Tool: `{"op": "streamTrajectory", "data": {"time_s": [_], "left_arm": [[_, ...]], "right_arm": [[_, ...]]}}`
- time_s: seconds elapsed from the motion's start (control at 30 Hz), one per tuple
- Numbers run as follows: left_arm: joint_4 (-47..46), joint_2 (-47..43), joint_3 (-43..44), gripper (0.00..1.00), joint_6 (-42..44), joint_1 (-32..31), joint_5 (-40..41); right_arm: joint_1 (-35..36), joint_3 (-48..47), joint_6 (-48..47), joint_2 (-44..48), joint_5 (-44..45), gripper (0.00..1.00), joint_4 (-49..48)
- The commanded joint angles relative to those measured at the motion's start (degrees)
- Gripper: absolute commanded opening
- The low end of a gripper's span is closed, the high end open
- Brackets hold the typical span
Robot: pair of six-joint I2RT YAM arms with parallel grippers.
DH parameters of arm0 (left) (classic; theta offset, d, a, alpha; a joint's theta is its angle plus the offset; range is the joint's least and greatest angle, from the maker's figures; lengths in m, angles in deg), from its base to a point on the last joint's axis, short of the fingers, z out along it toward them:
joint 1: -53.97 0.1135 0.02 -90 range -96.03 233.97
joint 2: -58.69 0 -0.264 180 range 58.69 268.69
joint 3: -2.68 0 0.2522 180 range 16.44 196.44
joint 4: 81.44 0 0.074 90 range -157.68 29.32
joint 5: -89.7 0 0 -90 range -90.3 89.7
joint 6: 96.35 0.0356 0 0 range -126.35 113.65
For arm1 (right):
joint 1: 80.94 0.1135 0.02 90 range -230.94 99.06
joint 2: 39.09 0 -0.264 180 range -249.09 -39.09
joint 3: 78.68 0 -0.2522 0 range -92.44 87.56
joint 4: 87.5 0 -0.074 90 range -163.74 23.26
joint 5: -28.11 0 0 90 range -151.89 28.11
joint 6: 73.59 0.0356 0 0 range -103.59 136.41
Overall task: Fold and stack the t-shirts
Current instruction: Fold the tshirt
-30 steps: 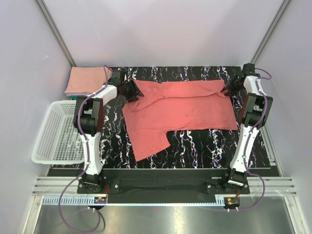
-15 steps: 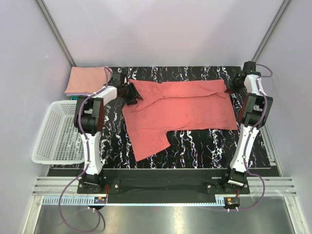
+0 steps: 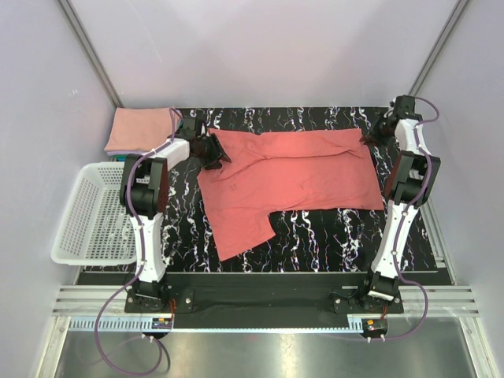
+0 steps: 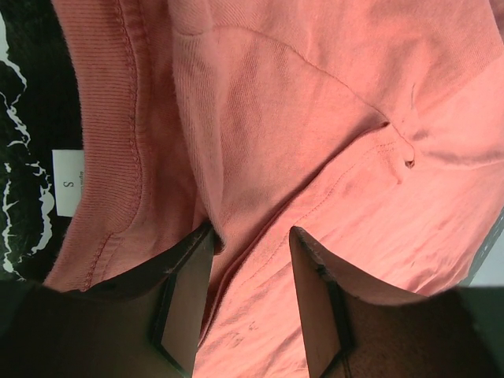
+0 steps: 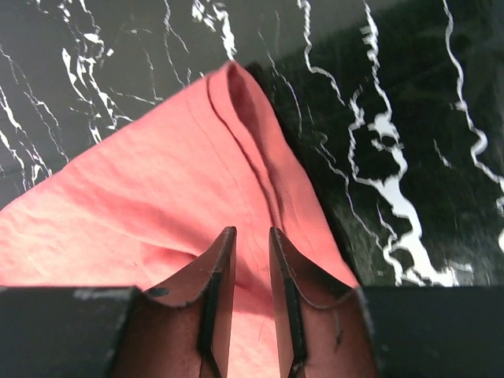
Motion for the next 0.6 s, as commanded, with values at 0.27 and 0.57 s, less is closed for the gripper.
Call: {"op": "streamTrajectory", "data": {"time_s": [0.27,0.57], "left_arm": [[4.9,1.9,0.1,0.5,2.1,0.2,2.8],[5.4,1.9,-0.1,0.5,2.2,0.2,3.5]], "right_arm": [[-0.1,-4.1,-2.7,-3.0,-2.4,0.28,-1.4],[-0.1,-5.5,-2.3,-4.0,-1.4,0.0,-2.4]]}}
